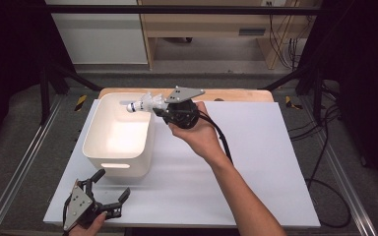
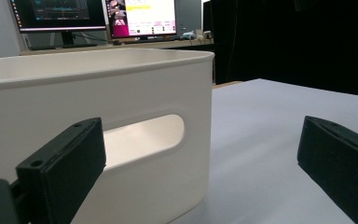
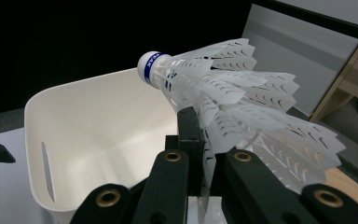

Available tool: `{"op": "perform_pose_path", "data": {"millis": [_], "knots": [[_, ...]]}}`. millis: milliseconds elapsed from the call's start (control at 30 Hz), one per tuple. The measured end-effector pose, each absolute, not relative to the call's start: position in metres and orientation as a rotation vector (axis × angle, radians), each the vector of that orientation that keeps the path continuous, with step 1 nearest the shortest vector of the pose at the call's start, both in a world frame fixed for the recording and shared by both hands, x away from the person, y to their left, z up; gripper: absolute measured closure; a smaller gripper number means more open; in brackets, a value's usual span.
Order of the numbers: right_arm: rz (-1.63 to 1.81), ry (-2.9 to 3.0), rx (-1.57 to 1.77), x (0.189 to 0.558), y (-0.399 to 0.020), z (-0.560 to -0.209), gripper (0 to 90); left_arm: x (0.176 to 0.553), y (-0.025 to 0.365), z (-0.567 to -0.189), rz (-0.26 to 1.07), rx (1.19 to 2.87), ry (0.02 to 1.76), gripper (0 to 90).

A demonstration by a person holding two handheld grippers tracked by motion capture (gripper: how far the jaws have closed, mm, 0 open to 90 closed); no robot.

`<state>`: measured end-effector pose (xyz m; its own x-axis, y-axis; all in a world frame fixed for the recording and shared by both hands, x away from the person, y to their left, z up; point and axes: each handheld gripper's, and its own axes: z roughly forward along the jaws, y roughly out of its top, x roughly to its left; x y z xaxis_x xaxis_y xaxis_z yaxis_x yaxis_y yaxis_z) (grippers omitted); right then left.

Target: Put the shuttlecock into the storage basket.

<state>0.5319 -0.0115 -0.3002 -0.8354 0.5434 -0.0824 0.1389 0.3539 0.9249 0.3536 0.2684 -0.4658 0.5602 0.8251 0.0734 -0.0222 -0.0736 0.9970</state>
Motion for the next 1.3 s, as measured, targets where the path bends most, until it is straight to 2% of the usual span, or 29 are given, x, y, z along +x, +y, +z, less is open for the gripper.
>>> {"op": "perform_pose_path", "data": {"millis": [1300], "knots": [[1.397,2.321,0.539,0.540,0.025,-0.303,89.5,0.353,0.266,-0.465,0.809,1.493,0.711,1.1]]}}
